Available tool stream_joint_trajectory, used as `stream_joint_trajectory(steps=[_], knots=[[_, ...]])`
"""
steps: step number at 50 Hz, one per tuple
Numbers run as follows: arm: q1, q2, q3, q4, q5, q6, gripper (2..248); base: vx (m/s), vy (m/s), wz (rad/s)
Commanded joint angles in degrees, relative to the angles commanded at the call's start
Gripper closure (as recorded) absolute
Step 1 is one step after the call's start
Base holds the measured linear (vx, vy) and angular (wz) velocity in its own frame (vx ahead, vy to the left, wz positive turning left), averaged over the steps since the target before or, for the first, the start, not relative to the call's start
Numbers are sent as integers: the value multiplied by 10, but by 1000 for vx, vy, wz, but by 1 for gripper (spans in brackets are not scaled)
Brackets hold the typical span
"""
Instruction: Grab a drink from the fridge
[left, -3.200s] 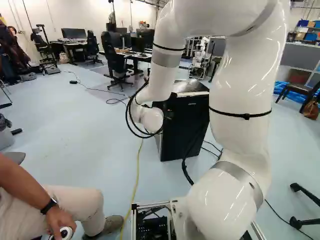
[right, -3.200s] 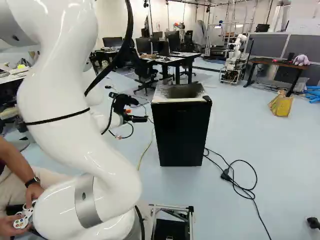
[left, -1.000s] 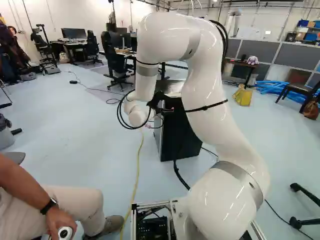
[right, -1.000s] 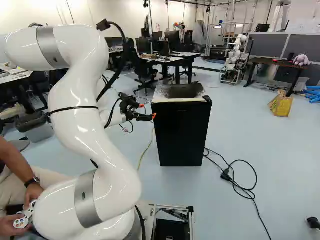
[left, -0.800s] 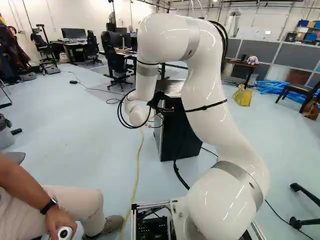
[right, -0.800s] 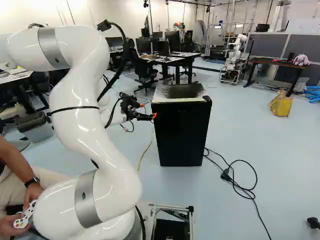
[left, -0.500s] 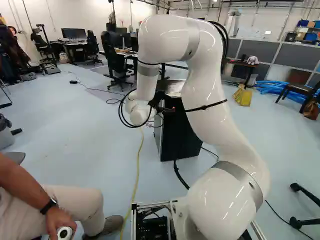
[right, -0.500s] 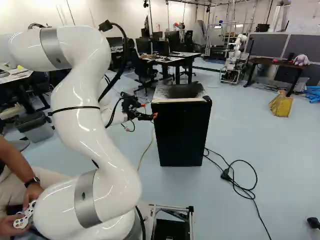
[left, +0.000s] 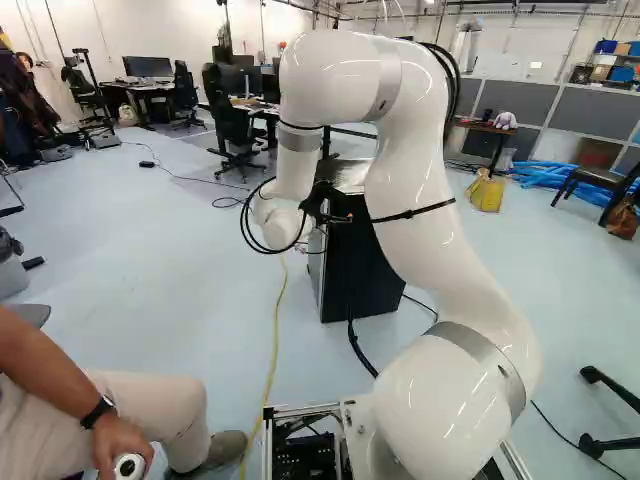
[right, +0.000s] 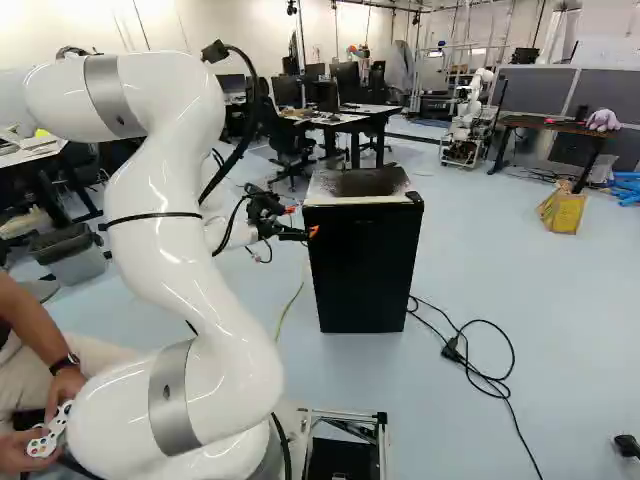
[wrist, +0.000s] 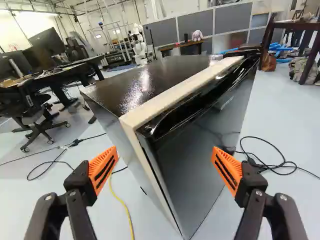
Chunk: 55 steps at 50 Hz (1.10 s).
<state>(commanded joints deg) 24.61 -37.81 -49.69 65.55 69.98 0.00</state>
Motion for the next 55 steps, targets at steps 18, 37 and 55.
stream_joint_trajectory(steps=[18, 37, 55], knots=[[-8, 0, 0, 0, 0, 0, 3, 0, 0, 0], [-16, 0, 0, 0, 0, 0, 3, 0, 0, 0], [-21, 2, 3, 0, 0, 0, 3, 0, 0, 0]])
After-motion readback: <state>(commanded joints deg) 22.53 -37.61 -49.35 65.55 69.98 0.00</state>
